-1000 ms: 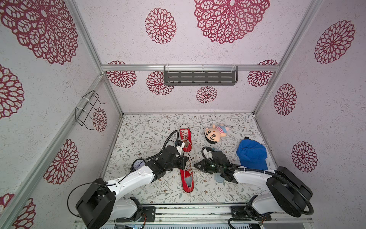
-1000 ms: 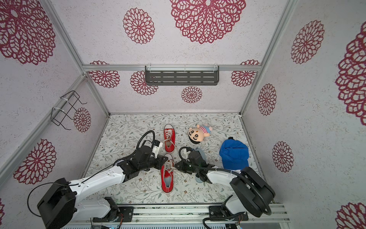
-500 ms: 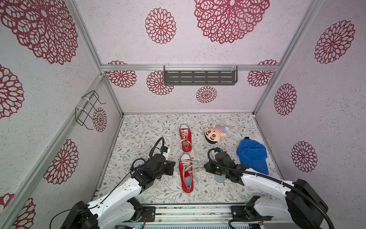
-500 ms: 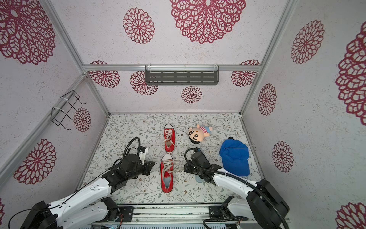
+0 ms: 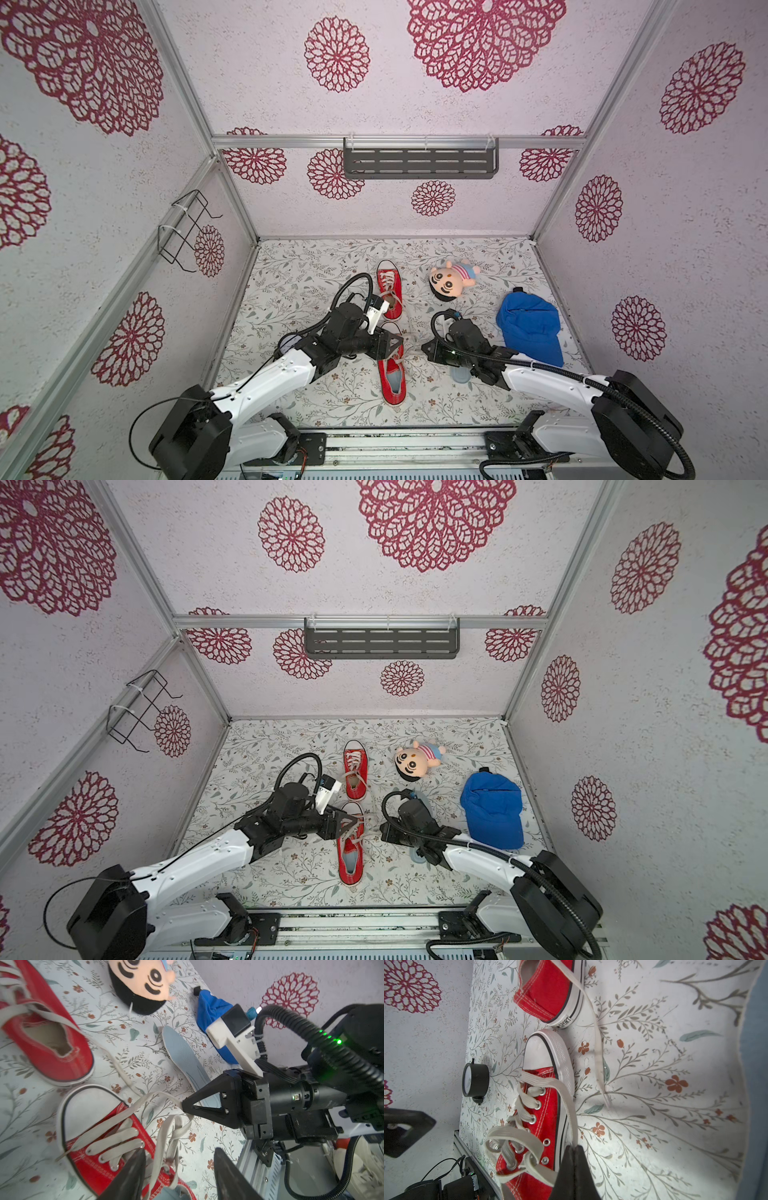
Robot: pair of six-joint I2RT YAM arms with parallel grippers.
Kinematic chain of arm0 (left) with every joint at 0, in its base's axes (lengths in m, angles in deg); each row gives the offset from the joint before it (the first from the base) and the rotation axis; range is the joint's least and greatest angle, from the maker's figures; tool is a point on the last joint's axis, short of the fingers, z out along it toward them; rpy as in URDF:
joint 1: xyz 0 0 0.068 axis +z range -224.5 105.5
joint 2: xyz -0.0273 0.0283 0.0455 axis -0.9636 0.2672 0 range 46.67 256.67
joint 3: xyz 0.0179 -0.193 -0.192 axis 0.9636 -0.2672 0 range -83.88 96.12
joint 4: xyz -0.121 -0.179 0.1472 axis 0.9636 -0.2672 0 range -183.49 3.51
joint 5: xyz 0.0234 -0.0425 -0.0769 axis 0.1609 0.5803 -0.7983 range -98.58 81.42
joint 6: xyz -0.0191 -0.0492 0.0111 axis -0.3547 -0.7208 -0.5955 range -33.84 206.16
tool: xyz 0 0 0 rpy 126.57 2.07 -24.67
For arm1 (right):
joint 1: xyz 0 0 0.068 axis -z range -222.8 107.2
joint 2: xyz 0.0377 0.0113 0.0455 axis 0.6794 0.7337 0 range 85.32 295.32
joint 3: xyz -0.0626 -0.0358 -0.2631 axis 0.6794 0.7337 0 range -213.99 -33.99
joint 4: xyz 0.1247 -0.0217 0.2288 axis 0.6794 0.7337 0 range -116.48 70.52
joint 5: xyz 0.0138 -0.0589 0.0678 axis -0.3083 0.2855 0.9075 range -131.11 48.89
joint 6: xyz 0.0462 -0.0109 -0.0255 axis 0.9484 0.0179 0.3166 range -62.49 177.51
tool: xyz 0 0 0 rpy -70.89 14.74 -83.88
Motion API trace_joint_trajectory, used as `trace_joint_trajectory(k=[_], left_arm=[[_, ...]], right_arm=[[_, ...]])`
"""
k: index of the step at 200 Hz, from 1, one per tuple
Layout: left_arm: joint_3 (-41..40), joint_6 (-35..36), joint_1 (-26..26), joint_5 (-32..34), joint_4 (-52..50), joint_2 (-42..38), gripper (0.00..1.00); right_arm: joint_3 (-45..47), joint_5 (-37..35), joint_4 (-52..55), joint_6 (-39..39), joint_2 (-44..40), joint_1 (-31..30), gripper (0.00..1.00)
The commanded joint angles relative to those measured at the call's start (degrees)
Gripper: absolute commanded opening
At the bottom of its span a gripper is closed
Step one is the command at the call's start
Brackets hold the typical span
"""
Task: Remove the insole from the shoe
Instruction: Untie the shoelace on the shoe.
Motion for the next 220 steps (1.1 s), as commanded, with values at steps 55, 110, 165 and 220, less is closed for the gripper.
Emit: trace_joint_trajectory(k=[55,110,165,220], left_arm=[[5.43,7.32,-1.99,-3.71,-2.24,10.56,0.56],[6.96,8.72,-2.18,-0.38,-2.48,13.60,0.60],[6.72,9.37,-2.18,2.55,-4.08,12.14,0.64],[6.44,8.88,-2.18,0.17,-3.27,13.72,0.39]], right_arm=[[-3.33,0.53,-0.88,-2.39,-0.17,-0.53,0.00],[-3.98,1.15,-0.39,-2.97,0.14,-0.62,0.00],[-4.08,1.18,-0.52,-3.06,0.33,-0.64,0.00],[-4.08,1.16,-0.42,-3.07,0.36,-0.70,0.00]])
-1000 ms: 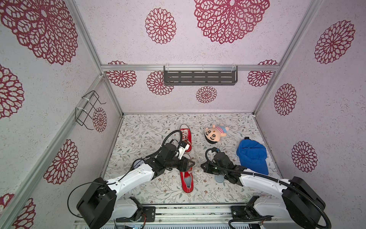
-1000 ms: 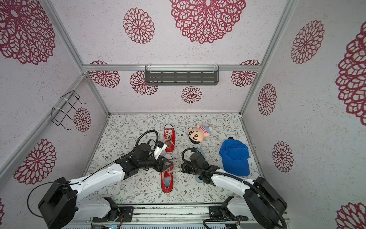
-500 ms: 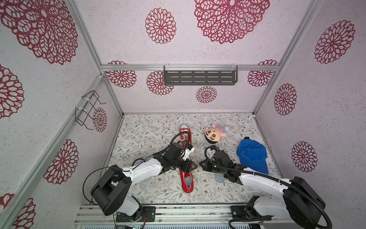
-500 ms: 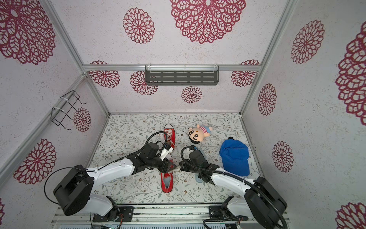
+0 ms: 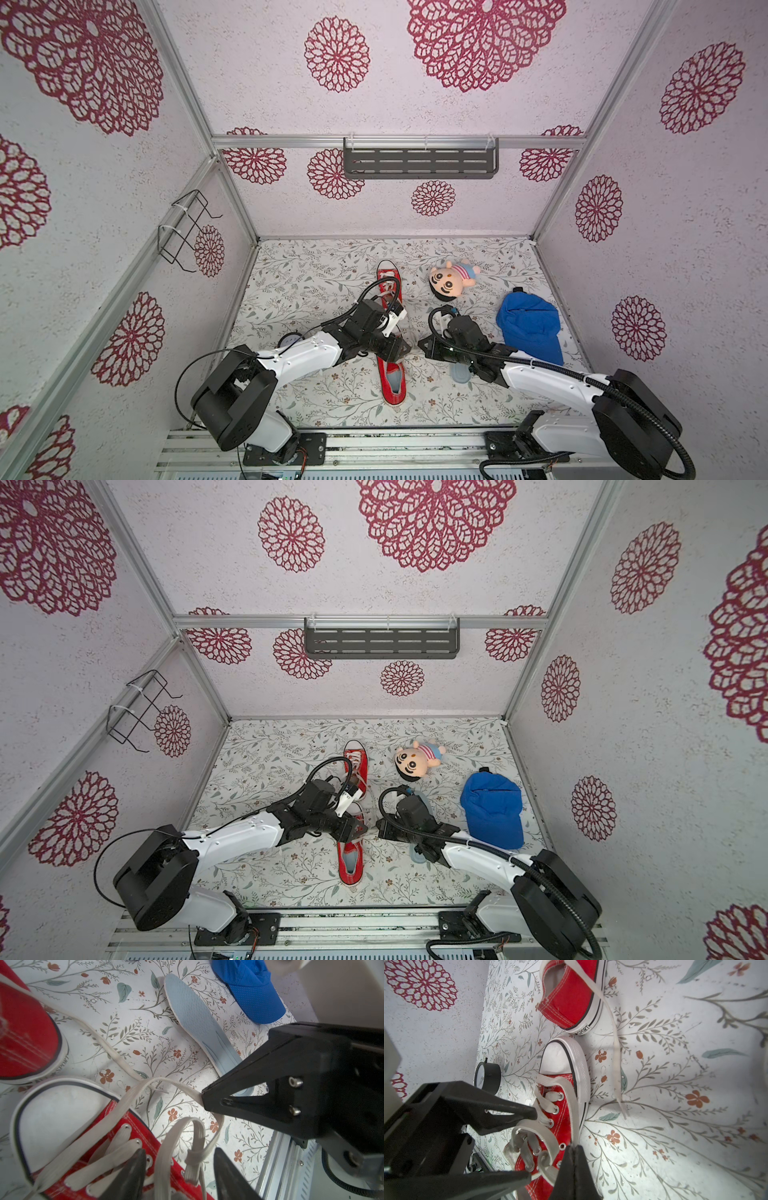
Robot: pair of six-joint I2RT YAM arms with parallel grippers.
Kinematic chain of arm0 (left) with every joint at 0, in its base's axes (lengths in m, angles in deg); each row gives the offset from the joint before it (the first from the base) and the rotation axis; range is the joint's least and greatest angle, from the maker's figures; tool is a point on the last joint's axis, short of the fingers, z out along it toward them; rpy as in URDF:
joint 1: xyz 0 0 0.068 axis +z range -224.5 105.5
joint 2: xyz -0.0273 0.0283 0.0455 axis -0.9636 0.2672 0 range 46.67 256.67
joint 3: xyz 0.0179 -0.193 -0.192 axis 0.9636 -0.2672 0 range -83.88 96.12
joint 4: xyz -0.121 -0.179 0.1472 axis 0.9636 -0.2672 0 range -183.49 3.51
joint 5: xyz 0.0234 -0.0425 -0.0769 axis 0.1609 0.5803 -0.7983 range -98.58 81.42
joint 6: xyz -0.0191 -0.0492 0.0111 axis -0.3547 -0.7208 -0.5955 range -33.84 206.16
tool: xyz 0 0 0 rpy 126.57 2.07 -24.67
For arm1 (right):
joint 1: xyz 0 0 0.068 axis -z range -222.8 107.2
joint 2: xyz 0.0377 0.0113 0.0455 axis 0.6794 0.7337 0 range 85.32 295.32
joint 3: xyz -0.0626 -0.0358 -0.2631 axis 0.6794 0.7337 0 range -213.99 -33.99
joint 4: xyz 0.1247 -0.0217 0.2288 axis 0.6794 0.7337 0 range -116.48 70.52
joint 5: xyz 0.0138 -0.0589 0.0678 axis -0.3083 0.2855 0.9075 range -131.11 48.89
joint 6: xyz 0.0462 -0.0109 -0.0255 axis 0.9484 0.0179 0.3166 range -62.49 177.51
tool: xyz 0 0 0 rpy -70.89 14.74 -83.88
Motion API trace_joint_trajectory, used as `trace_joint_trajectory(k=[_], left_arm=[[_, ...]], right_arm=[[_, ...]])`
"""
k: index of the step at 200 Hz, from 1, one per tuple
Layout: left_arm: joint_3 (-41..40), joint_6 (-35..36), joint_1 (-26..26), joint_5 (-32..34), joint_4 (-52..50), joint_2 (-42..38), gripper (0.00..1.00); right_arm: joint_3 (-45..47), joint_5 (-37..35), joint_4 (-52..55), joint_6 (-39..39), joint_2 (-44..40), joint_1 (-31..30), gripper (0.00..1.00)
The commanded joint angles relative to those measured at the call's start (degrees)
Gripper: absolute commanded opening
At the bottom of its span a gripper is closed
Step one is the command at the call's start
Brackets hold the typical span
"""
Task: Remove the insole from the shoe
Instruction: Untie the shoelace on the shoe.
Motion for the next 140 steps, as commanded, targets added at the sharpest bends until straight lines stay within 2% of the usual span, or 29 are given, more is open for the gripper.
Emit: trace_joint_trajectory(k=[1,30,42,64,96,110,140], left_arm=[[0.75,0.81,-0.32,-0.89,1.23,0.31,0.38],[-0.07,0.76,-0.32,1.63,2.61,-3.72,0.11],[-0.45,0.63,-0.32,2.29,2.62,-5.70,0.06],[-0.95,-0.76,-0.47,1.26,3.44,-7.71,0.04],[-2.25,-2.89,-2.08,2.52,5.84,-9.26,0.03],[-2.79,-3.55,-2.43,3.10,6.53,-9.76,0.03],[-3.37,-4.22,-2.90,4.18,6.95,-10.37,0.03]], right_arm=[[-2.00,0.11,0.09,-1.62,-0.05,-0.46,0.00],[-3.04,-5.07,8.01,-2.76,-0.67,-0.38,0.00],[-2.76,-6.24,8.75,-3.91,-2.06,-0.43,0.18],[-0.81,-5.88,4.76,-5.36,-6.72,-0.67,0.44],[-1.07,-8.11,2.41,-8.54,-8.54,-5.84,0.71],[-1.21,-9.25,-0.04,-8.33,-6.39,-8.83,0.75],[-3.41,-13.20,-2.02,-6.10,0.51,-11.61,0.72]])
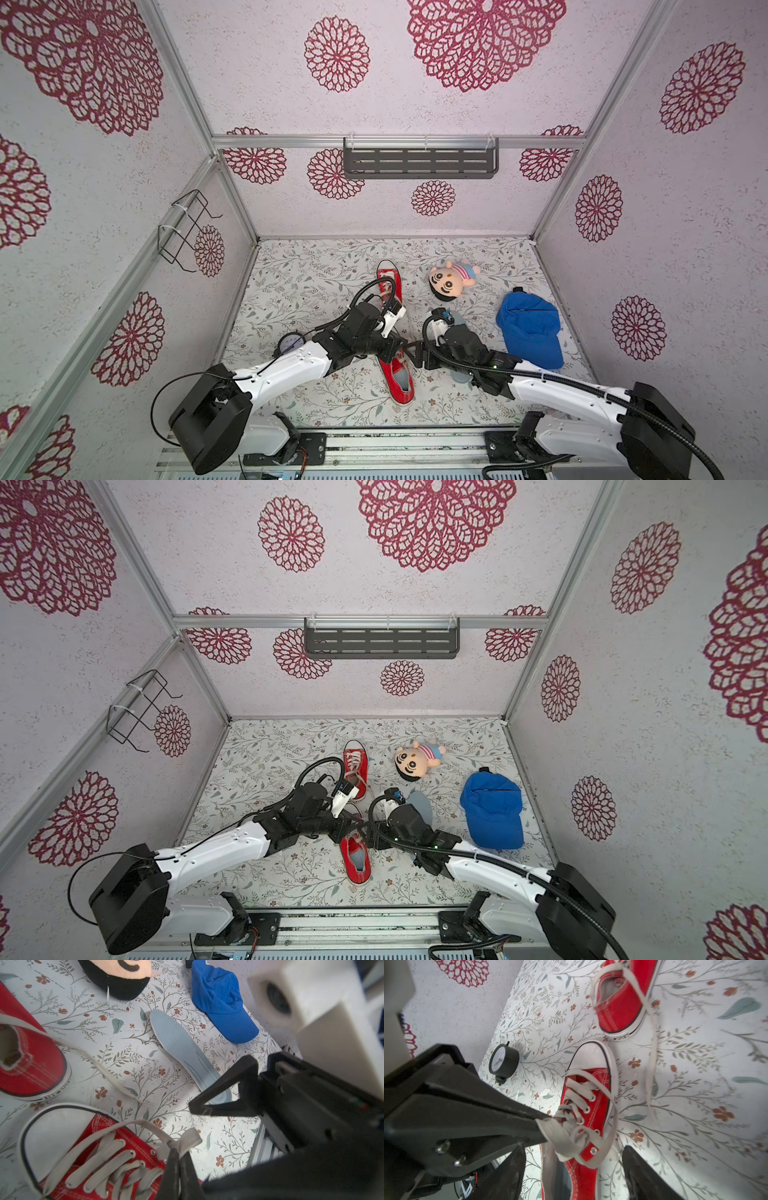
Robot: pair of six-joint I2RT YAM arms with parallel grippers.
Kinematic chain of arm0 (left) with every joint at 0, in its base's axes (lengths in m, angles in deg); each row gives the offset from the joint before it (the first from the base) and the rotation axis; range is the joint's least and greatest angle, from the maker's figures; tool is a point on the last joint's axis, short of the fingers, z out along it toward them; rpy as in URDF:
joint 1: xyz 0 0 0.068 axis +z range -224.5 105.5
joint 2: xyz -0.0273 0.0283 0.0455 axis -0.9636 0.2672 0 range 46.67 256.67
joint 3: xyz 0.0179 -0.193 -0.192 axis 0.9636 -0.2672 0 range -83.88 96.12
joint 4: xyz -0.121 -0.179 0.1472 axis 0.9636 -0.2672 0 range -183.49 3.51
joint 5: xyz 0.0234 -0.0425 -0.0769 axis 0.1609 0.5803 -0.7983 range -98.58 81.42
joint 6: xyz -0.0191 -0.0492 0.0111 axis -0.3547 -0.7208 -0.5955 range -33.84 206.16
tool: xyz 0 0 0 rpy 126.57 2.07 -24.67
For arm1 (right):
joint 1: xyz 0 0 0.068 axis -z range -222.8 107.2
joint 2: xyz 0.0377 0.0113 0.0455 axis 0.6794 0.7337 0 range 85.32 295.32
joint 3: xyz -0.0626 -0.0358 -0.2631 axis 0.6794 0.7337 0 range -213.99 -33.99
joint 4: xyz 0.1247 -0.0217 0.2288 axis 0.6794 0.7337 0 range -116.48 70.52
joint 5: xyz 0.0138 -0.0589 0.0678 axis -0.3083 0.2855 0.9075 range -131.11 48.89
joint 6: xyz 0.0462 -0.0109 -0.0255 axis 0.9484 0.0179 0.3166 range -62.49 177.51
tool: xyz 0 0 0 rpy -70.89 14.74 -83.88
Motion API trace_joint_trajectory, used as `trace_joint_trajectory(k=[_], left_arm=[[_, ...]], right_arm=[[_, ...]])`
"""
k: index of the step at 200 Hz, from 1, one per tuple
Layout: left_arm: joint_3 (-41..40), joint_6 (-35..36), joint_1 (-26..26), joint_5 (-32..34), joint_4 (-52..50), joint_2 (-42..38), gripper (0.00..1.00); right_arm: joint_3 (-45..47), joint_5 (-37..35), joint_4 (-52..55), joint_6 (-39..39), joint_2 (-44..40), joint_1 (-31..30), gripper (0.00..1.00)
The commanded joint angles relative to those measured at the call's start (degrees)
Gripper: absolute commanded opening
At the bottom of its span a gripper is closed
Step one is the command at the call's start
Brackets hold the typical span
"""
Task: Remove the insole from the shoe
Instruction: Untie the shoelace on the shoe.
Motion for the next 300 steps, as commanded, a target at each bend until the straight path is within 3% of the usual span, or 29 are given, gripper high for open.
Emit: trace_joint_trajectory(k=[1,29,78,118,142,178,205,217,235,251,271,300], left_arm=[[-0.42,-0.75,-0.59,1.03,3.57,-1.92,0.03],[-1.27,-0.88,-0.93,2.84,2.62,-3.77,0.03],[-3.37,-1.30,-0.92,5.19,1.53,-7.59,0.02],[-7.30,-3.35,-0.88,10.23,0.66,-13.45,0.00],[-10.04,-4.37,-0.84,14.51,-0.49,-17.45,0.00],[-14.51,-8.36,-0.48,15.43,1.81,-19.99,0.00],[-15.78,-10.87,-0.37,15.30,2.63,-19.48,0.00],[-16.24,-11.95,-0.38,15.52,3.35,-19.50,0.00],[-16.60,-13.22,-0.42,17.74,2.73,-20.29,0.28],[-17.32,-14.95,0.04,21.37,0.92,-22.49,0.51],[-19.68,-19.36,3.36,20.21,0.17,-26.39,0.60],[-24.59,-26.44,9.37,13.00,2.94,-31.90,0.70]], right_arm=[[-2.90,-5.32,-2.66,0.41,4.61,-1.43,0.72],[-4.33,-11.64,-1.13,2.05,8.09,-1.67,0.61],[-3.23,-22.67,-2.07,3.14,6.66,-1.67,0.60],[-5.67,-45.34,19.55,8.57,3.11,-0.94,0.58],[-5.51,-51.02,30.64,10.67,-0.91,1.38,0.58],[-2.73,-43.18,34.05,7.71,-6.54,8.50,0.66],[-3.94,-42.77,38.67,6.91,-7.61,9.85,0.74],[-3.68,-38.80,34.05,1.70,-9.35,9.94,0.75],[-2.08,-23.23,22.09,-8.01,-12.05,9.90,0.79],[-2.38,-10.11,17.97,-8.82,-11.25,9.78,0.82],[-4.15,-0.98,17.31,-7.31,-6.61,6.36,0.83],[-7.99,0.82,17.34,-6.87,1.81,-1.87,0.84]])
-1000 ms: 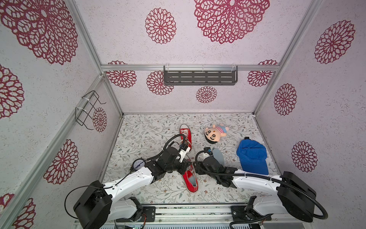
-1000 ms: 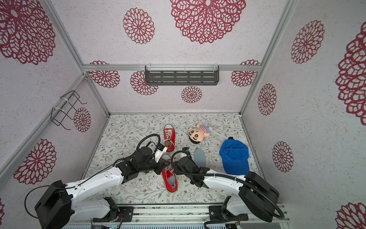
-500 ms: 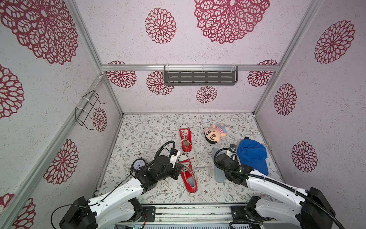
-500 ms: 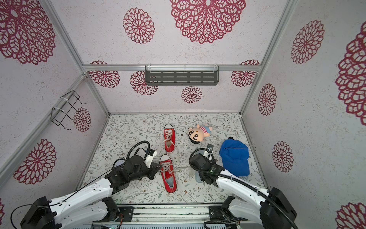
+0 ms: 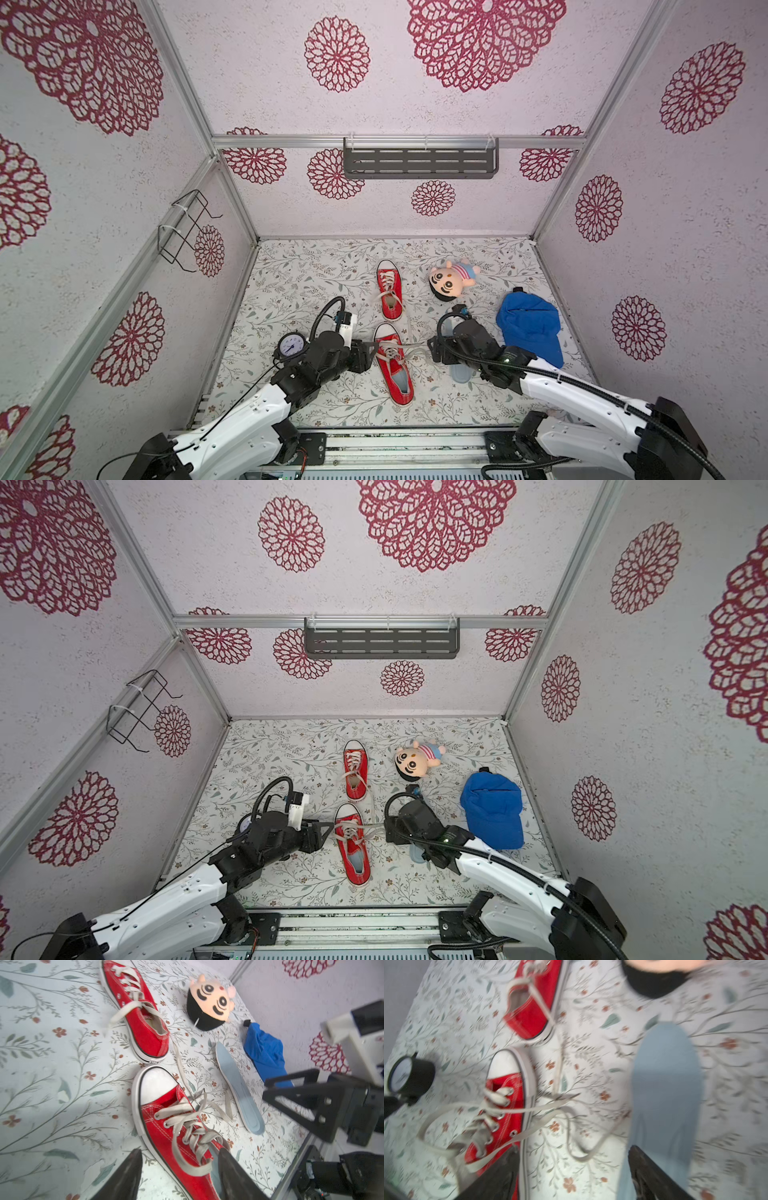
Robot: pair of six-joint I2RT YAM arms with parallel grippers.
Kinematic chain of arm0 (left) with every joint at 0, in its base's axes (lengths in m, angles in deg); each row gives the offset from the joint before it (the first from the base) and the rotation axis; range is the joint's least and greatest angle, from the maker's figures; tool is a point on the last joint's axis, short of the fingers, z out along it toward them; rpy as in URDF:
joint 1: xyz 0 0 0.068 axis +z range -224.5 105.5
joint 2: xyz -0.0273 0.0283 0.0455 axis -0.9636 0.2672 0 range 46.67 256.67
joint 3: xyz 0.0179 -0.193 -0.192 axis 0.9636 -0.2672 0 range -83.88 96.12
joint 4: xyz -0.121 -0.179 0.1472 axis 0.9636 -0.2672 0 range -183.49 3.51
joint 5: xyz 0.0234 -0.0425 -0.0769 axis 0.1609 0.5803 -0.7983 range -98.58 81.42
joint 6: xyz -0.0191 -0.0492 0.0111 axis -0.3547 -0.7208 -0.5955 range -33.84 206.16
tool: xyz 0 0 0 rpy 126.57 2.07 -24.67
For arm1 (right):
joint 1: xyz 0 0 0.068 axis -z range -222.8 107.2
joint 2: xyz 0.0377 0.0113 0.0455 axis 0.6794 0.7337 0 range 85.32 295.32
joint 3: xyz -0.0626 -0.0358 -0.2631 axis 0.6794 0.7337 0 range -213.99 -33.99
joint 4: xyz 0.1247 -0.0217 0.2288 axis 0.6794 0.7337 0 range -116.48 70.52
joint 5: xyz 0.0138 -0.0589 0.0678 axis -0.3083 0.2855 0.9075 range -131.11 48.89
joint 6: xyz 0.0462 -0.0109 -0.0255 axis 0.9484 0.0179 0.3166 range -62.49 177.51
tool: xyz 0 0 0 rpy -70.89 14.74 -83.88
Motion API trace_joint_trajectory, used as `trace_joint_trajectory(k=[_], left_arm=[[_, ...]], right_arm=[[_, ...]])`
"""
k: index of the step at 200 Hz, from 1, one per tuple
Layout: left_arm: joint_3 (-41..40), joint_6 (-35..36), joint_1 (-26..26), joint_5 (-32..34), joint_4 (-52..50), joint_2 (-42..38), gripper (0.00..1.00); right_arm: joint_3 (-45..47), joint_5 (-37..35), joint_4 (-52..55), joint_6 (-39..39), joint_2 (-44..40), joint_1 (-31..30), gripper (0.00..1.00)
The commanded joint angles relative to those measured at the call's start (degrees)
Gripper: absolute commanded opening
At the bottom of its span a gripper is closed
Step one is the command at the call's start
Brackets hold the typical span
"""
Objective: Remove the insole from the shoe
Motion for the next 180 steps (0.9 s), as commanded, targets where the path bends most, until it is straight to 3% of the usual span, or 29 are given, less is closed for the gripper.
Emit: trace_joint_trajectory(k=[1,30,41,57,75,95,112,146,180], left_arm=[[-3.26,-7.55,3.73,-4.34,1.65,-3.42,0.70],[-6.08,-11.74,9.08,-11.41,8.21,-3.49,0.84],[-5.33,-11.34,10.93,-13.87,10.12,-1.01,0.86],[-3.37,-9.58,12.68,-16.69,12.15,4.98,0.87],[-1.51,-8.64,13.60,-19.16,16.65,14.00,0.88],[0.83,-9.08,14.00,-21.63,22.99,24.20,0.90],[2.82,-9.83,14.05,-22.82,28.29,31.50,0.93],[6.54,-11.96,14.01,-25.80,37.99,43.42,0.92],[9.04,-13.59,13.86,-28.68,45.28,51.62,0.83]], right_arm=[[-3.69,8.63,-2.74,-1.18,5.60,-5.44,0.85],[-5.99,8.14,-4.07,0.02,12.09,-9.27,0.84],[-6.40,6.70,-3.30,0.81,13.83,-9.44,0.78],[-7.81,4.03,0.02,1.51,15.84,-9.42,0.70],[-8.96,2.35,2.72,1.59,17.21,-9.42,0.52],[-8.82,2.31,3.06,1.92,17.32,-9.43,0.41],[-8.75,2.03,2.78,2.27,17.01,-9.45,0.38],[-8.69,2.53,2.17,2.40,17.34,-9.42,0.25],[-8.22,2.39,3.66,2.97,17.40,-9.42,0.23]])
